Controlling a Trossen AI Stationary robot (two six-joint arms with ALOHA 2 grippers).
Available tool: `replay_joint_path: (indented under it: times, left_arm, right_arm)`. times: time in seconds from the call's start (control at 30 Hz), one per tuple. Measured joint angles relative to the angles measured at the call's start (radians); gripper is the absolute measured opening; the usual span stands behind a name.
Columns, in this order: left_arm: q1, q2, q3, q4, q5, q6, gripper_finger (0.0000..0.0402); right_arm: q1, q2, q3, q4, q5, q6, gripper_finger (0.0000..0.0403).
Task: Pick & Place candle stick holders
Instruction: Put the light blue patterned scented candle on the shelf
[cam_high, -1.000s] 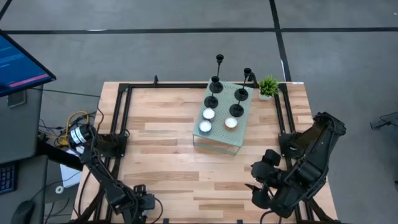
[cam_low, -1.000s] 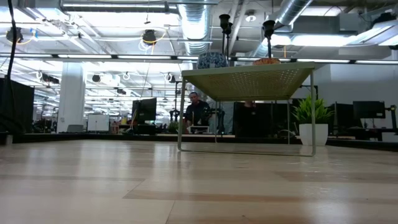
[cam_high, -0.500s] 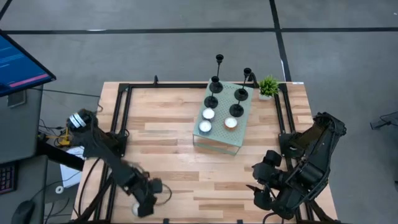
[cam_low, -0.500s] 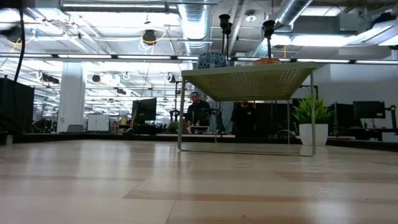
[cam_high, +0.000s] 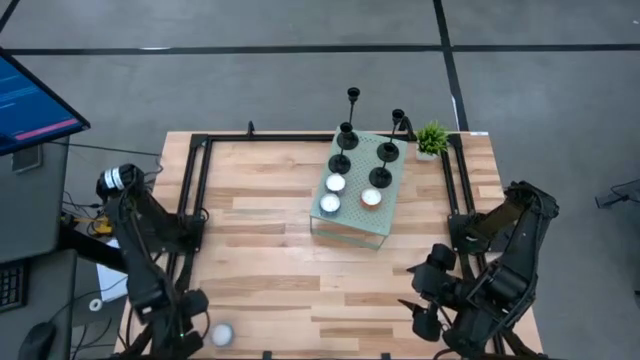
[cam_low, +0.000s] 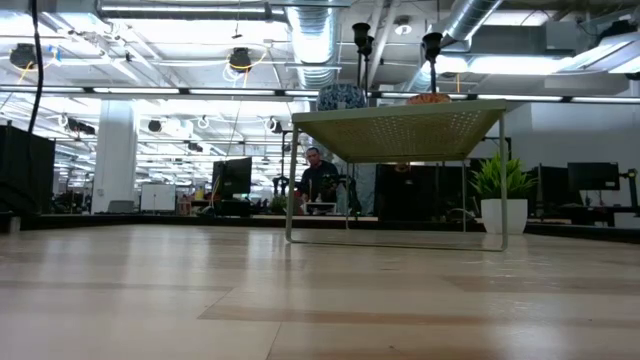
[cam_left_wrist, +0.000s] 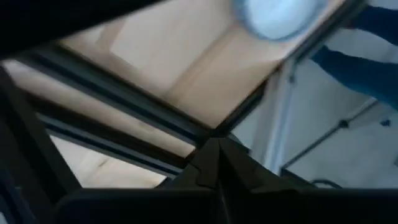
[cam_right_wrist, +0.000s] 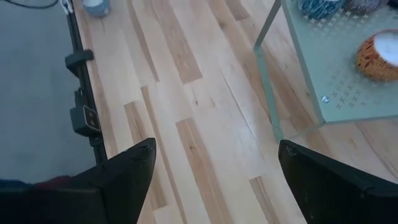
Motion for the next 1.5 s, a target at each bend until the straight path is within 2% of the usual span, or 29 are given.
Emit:
replay_joint_path:
  times: [0.17, 0.37, 0.6, 0.7, 0.87, 1.13, 1.5]
  left_arm:
    - [-0.016, 0.089, 0.000, 0.029, -0.004, -0.036, 0.0002]
    - [0.029, 0.181, -0.001, 0.046, 0.065, 0.052, 0.0002]
    - [0.096, 0.219, -0.001, 0.054, 0.119, 0.169, 0.0001]
    - [0.139, 0.227, 0.005, 0.148, 0.052, 0.231, 0.0001]
    - [0.200, 0.235, 0.001, 0.143, 0.159, 0.369, 0.0001]
    - [0.175, 0.235, 0.000, 0.127, 0.226, 0.385, 0.0001]
    - [0.195, 0.357, 0.000, 0.228, 0.196, 0.514, 0.0001]
  right_arm:
    - [0.006, 0.000, 0.000, 0.000, 0.010, 0.000, 0.0329]
    - [0.007, 0.000, 0.000, 0.008, 0.010, 0.001, 0.0329]
    - [0.027, 0.000, 0.000, 0.024, 0.008, 0.007, 0.0329]
    - [0.043, 0.000, 0.000, 0.021, 0.008, 0.026, 0.0329]
    - [0.063, 0.000, 0.000, 0.015, 0.009, 0.036, 0.0329]
    - [0.096, 0.000, 0.000, -0.013, 0.009, 0.099, 0.0329]
    - [0.115, 0.000, 0.000, -0.021, 0.006, 0.124, 0.0329]
